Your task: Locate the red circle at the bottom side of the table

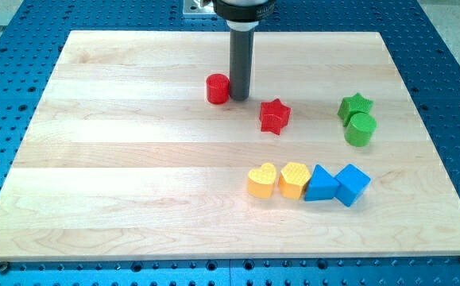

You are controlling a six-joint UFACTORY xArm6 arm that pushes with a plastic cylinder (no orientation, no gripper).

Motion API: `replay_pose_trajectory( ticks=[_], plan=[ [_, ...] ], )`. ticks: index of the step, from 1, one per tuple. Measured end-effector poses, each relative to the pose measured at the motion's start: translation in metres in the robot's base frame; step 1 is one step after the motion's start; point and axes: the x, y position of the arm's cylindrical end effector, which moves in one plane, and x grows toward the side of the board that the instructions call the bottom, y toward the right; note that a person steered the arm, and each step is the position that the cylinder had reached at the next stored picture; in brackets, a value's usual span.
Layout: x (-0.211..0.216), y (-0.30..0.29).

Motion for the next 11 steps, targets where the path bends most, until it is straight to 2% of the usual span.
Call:
replay_pose_trajectory(
  ticks=[1,2,3,4,5,6,8,9,10,11],
  plan=[
    [0.0,-0.045],
    [-0.02,-0.062],
    [-0.024,-0.053],
    [-0.033,-0.074],
    [-0.02,-0.101],
    [0.066,-0.118],
    [0.131,-0.104],
    [0.174,-0.138],
    [0.182,-0.095],
    [0.214,-0.096]
  ],
)
